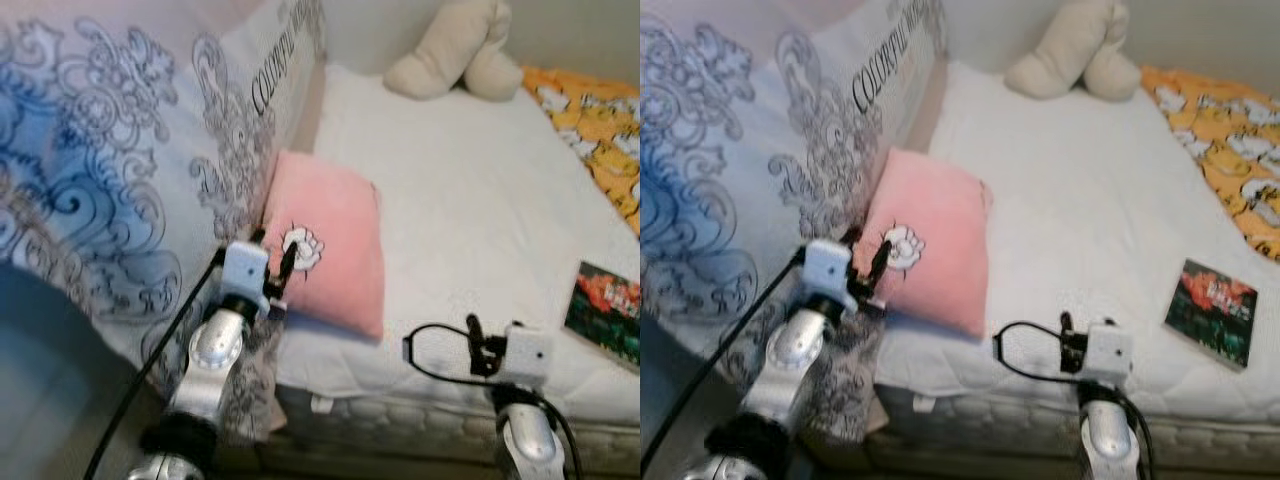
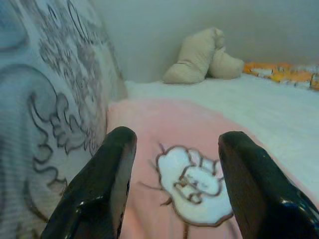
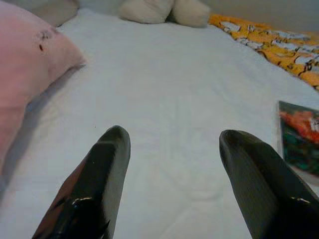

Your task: Clean up the room

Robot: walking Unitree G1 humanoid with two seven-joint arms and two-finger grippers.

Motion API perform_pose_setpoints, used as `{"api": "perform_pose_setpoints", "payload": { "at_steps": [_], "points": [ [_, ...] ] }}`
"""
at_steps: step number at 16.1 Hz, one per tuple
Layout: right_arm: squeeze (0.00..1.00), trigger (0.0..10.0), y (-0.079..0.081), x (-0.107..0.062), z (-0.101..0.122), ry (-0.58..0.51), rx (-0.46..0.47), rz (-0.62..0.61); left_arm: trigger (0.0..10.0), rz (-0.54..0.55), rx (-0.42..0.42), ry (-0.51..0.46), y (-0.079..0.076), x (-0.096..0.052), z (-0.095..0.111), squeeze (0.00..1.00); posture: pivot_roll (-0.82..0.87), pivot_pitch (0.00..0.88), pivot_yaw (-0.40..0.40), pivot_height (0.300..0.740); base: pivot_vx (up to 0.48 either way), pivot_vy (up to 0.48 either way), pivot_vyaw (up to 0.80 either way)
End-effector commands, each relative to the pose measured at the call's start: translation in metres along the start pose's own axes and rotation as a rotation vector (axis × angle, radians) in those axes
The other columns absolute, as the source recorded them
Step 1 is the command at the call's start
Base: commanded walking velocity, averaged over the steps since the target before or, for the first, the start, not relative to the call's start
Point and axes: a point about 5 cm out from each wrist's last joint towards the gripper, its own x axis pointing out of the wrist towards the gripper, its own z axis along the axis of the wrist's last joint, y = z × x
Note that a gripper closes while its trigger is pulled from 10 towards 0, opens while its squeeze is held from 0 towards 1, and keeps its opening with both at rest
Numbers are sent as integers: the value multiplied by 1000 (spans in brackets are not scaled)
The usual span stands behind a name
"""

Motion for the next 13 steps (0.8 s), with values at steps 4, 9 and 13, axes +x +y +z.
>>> {"api": "perform_pose_setpoints", "payload": {
  "at_steps": [4,9,13],
  "points": [
    [0,10000,11,18,10,11,25,39,10000,-68,23,38,-24,8,-3,0,95,0,9,740,0,-480,0],
    [0,10000,23,28,20,-22,18,81,10000,-122,7,49,-24,16,0,0,77,0,24,740,0,-480,0],
    [0,10000,33,31,25,-42,12,119,10000,-133,2,52,-28,18,-1,0,66,0,34,740,0,-480,0]
  ]
}}
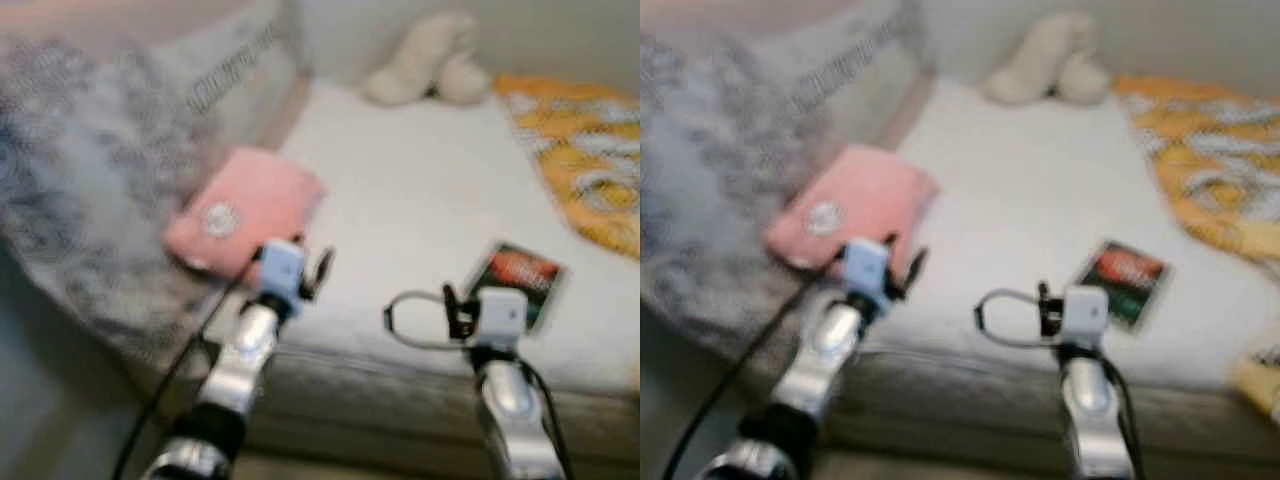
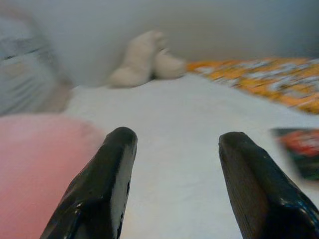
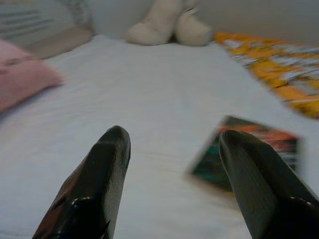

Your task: Clean up the room

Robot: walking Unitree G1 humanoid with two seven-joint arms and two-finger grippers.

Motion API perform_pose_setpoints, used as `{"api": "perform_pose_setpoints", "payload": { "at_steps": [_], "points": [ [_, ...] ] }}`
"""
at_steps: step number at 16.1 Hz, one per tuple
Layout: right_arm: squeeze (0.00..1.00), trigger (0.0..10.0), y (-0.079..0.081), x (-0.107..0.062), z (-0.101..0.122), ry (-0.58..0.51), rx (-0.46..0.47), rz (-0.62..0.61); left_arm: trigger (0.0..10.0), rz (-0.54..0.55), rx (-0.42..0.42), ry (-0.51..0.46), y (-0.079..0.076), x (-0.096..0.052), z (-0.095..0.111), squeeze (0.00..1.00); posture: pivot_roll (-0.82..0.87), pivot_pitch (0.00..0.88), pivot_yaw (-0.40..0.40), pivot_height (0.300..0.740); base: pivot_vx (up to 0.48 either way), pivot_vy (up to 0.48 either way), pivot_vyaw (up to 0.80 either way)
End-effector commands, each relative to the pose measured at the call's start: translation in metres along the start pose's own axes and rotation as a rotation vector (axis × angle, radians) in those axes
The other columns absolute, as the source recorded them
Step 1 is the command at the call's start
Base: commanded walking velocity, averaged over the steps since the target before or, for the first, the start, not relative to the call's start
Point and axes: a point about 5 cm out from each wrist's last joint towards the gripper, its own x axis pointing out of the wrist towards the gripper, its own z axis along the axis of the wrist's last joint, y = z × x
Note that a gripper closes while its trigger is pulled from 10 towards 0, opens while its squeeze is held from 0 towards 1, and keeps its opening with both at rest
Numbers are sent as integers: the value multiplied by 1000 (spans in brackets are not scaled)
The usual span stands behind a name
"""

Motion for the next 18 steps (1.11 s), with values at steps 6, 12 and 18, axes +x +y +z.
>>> {"api": "perform_pose_setpoints", "payload": {
  "at_steps": [6,12,18],
  "points": [
    [0,10000,15,1,0,-1,3,53,10000,22,24,20,15,1,-1,0,67,0,37,740,0,-480,0],
    [0,10000,15,0,-4,25,-19,70,10000,-32,-4,109,13,5,-10,0,73,0,29,740,68,-116,-350],
    [0,10000,15,0,-7,38,-32,81,10000,14,34,133,23,10,-9,0,73,0,23,740,407,252,-702]
  ]
}}
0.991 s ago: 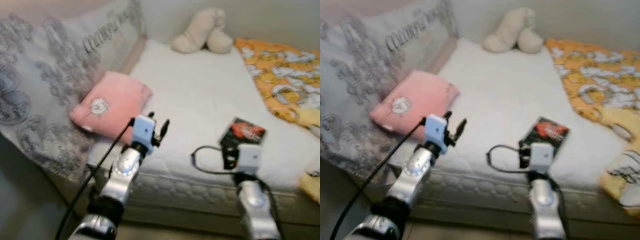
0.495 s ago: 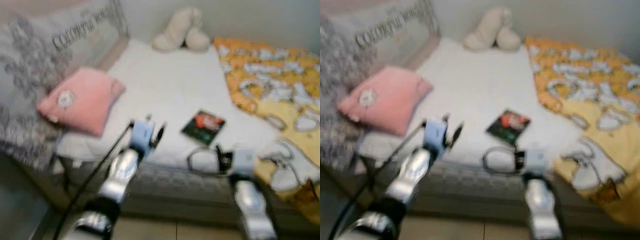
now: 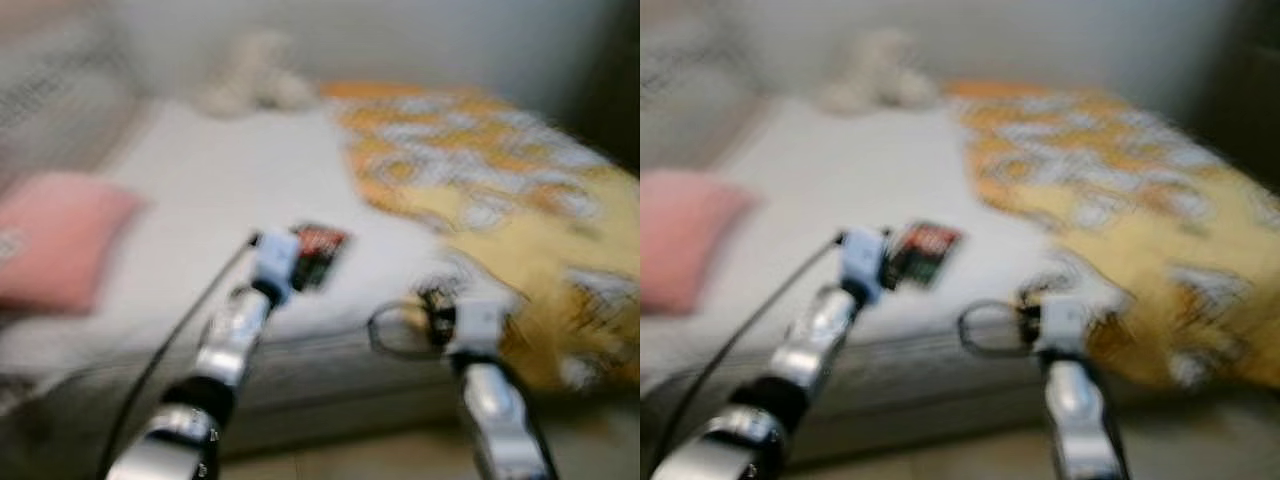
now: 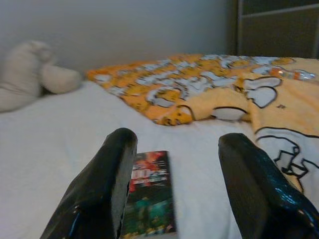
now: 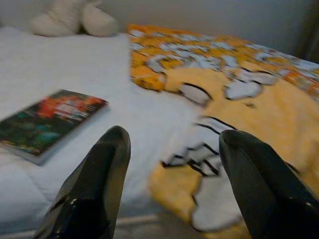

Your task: Clean up the room

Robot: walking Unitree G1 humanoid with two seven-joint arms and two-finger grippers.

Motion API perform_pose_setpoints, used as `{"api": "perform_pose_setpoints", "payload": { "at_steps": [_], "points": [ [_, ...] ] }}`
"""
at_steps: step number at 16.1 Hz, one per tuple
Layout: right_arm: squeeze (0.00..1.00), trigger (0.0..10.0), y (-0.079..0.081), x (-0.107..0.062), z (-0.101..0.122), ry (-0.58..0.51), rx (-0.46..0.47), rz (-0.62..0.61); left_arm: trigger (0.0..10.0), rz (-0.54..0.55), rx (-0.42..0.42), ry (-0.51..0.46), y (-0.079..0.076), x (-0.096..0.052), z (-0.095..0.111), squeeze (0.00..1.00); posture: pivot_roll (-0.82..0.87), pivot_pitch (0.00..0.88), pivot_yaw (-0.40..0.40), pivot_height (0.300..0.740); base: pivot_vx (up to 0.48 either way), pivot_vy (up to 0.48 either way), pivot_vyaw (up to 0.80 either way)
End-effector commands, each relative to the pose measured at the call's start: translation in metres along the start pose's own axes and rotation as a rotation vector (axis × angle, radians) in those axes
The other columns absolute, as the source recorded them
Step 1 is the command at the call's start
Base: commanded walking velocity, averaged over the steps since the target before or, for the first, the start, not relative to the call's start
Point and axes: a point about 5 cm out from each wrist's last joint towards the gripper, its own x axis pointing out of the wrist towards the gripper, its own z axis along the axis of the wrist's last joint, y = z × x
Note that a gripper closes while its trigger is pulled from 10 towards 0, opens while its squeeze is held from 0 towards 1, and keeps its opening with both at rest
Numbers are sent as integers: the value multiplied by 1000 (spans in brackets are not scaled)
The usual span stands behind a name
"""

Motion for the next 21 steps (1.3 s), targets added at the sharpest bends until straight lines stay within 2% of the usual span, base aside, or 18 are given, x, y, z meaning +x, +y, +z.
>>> {"api": "perform_pose_setpoints", "payload": {
  "at_steps": [1,6,9,14,15,16,18,19,21],
  "points": [
    [0,10000,-6,3,3,-5,-15,-10,10000,-9,-3,11,-5,5,2,0,71,0,22,740,405,259,-700],
    [0,10000,-8,2,0,11,-16,-1,10000,99,-7,69,11,7,-1,0,68,0,16,740,349,324,-700],
    [0,10000,-5,-1,-3,22,-13,20,10000,155,2,96,24,8,-1,0,68,0,13,740,0,467,0],
    [0,10000,-4,-13,-8,34,-8,34,10000,137,23,134,20,14,0,0,46,0,4,740,0,480,0],
    [0,10000,-4,-17,-9,39,-13,42,10000,149,33,146,20,15,0,0,33,0,-1,740,0,480,0],
    [0,10000,-6,-31,-11,52,-32,57,10000,180,6,179,22,17,-1,0,-7,49,-18,740,0,480,0],
    [0,10000,-11,-54,-12,76,-48,83,10000,210,16,233,23,17,-6,0,-55,133,-45,740,0,0,0],
    [0,10000,-12,-66,-9,74,-56,106,10000,221,-20,271,21,16,-10,0,-73,167,-54,740,0,0,0],
    [0,10000,-12,-71,-6,78,-55,118,10000,227,-79,307,14,19,-12,0,-100,177,-51,740,0,0,0]
  ]
}}
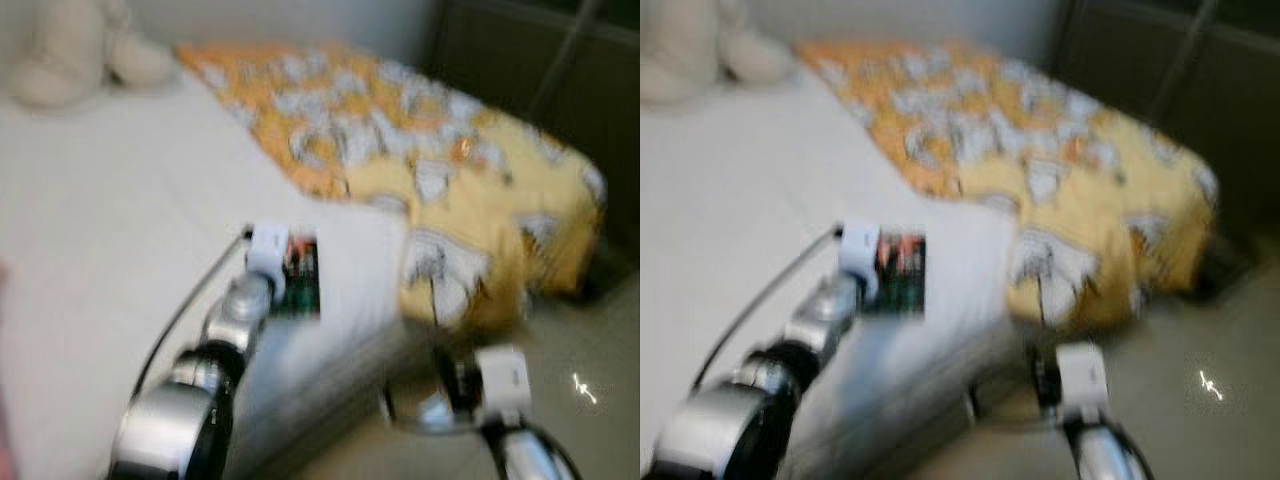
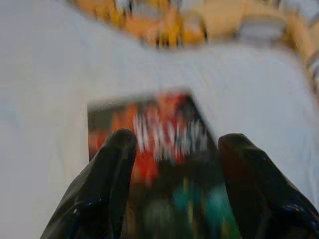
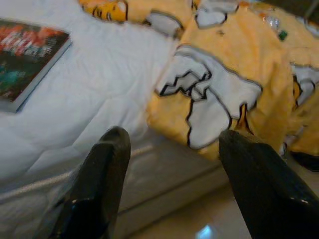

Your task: Clean up the room

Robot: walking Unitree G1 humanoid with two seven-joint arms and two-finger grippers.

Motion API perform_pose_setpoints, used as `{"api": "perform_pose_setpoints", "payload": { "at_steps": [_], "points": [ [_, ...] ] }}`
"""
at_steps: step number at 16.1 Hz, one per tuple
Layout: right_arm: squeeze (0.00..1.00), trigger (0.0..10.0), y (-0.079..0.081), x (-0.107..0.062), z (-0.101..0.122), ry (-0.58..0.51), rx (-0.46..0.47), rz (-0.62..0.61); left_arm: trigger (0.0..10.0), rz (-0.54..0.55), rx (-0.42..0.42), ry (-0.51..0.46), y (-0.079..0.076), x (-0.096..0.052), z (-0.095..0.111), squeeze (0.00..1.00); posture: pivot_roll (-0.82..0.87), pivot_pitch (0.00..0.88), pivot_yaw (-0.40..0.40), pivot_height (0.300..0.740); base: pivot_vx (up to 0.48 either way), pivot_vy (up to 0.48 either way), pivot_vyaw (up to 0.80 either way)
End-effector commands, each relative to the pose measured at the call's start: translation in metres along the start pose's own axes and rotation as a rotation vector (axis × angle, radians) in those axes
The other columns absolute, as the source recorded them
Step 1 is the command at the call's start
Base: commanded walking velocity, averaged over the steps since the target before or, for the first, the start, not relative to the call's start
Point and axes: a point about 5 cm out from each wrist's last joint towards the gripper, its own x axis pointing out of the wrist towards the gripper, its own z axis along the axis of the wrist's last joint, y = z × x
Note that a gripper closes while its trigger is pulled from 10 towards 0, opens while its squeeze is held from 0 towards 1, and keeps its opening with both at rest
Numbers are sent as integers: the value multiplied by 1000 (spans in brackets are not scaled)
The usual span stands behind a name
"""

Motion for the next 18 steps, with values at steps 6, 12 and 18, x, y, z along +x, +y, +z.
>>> {"api": "perform_pose_setpoints", "payload": {
  "at_steps": [6,12,18],
  "points": [
    [0,10000,-20,-24,61,-233,103,-179,10000,-28,-114,-462,4,-76,18,0,48,0,-5,740,0,0,0],
    [0,10000,-20,-16,45,-176,131,-198,10000,-104,-112,-391,-10,-89,0,0,111,0,-12,740,44,-136,0],
    [0,10000,-13,12,45,-184,119,-119,10000,-85,-116,-309,-21,-71,5,0,83,0,14,740,319,-355,0]
  ]
}}
